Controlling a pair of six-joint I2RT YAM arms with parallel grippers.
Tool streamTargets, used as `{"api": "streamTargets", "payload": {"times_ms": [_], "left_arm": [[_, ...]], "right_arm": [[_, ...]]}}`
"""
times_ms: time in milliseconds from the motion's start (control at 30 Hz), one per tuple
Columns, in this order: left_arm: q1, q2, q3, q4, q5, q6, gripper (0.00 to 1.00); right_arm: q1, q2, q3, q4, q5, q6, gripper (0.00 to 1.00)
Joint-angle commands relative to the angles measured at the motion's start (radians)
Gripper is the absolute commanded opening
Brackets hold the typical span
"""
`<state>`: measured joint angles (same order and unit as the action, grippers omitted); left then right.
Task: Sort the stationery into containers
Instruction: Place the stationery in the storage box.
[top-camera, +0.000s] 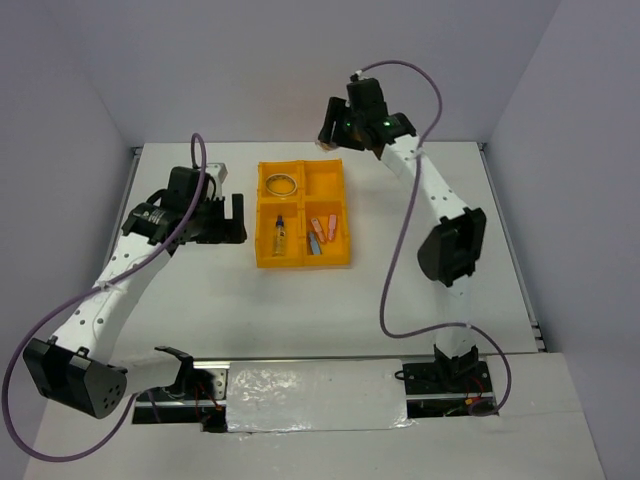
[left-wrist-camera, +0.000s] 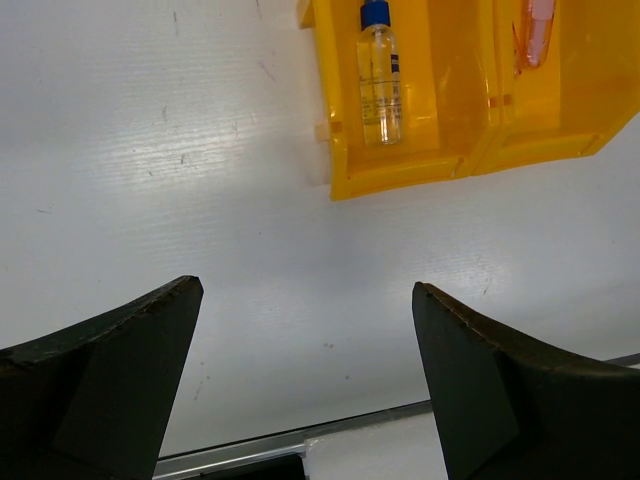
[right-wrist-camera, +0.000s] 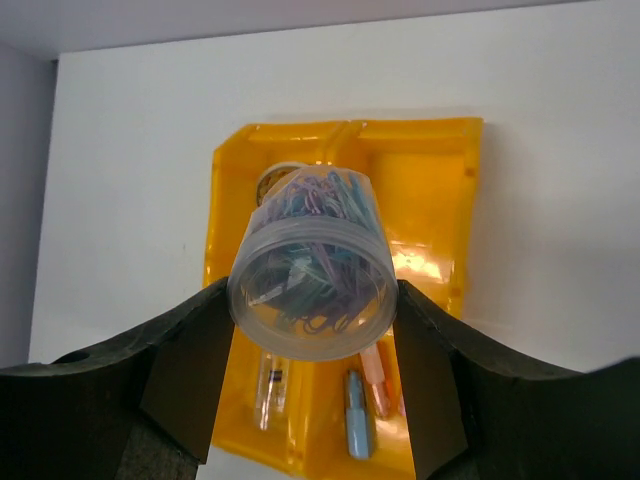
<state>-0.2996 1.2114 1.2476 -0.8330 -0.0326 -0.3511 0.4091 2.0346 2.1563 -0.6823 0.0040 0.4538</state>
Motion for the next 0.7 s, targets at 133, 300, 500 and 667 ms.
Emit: {"api": "streamTargets", "payload": {"times_ms": [133,300,500,667], "left_arm": [[0.01,-0.036,0.0,-0.025,-0.027,-0.015,0.99],[0.01,-0.078,-0.036,-0.032,-0.041,-0.011,0.99],[0.01,-0.102,-0.074,-0.043,-0.043,-0.006,0.99],[0.011,-0.108,-0.082,-0.054,-0.049,-0.005,0.99]], "right_arm": [[0.025,0.246,0.241,-0.122,0.08,0.019,0.37],[0.04,0.286,0.217,-0.112,0.082,-0.041,0.38],[0.054,0.299,0.177,-0.12,0.077,-0.063,0.43],[0.068,0.325,0.18,-0.135,0.083,-0.072,0.49]]}}
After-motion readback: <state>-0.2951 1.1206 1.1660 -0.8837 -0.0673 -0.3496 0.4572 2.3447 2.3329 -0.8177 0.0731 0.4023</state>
